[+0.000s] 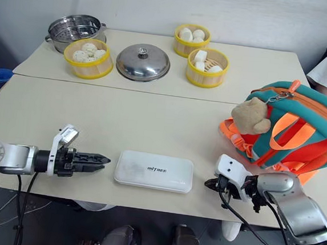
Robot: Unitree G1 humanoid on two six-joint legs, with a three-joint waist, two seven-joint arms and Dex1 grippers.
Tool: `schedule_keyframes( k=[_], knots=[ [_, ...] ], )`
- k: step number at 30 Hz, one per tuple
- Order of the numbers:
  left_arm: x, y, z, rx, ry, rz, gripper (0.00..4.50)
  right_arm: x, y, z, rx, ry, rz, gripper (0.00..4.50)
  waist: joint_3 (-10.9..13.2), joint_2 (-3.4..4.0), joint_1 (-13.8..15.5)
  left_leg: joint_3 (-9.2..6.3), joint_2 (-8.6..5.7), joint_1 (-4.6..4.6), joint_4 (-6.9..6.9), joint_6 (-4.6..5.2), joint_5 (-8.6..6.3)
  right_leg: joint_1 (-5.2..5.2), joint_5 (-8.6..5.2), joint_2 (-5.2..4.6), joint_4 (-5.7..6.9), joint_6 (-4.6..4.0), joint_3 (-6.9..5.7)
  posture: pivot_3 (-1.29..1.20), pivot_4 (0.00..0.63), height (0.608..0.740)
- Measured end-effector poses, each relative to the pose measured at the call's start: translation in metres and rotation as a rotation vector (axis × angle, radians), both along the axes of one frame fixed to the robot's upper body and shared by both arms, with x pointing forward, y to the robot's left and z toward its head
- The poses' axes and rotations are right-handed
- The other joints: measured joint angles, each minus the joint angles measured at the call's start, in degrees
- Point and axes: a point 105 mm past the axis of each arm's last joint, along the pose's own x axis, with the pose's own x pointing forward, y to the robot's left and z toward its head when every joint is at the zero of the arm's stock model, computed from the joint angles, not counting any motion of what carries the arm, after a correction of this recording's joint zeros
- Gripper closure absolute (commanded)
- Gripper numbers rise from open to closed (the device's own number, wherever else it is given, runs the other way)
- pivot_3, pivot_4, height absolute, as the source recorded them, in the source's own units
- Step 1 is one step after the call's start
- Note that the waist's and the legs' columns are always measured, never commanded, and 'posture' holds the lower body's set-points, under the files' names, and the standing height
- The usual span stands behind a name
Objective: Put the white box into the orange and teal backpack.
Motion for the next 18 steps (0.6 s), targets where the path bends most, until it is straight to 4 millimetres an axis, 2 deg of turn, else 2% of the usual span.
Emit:
schedule_keyframes(
  k=[4, 18],
  knots=[
    [0.014, -0.015, -0.002, -0.034, 0.019, 0.006, 0.04, 0.004, 0.004, -0.001, -0.015, -0.025, 0.027, 4.50, -0.01, -0.01, 0.01, -0.05, -0.01, 0.31, 0.02, -0.02, 0.04, 0.38, 0.01, -0.02, 0.00, 0.01, -0.08, 0.00, 0.150, 0.740],
    [0.017, -0.058, -0.009, -0.100, 0.045, -0.076, 0.04, 0.023, 0.034, 0.000, 0.003, -0.072, 0.066, 4.50, -0.22, -0.20, -0.06, -0.24, -0.02, 0.42, 0.05, -0.21, 0.13, 0.60, 0.01, -0.02, -0.04, 0.01, -0.26, 0.00, 0.150, 0.740]
  ],
)
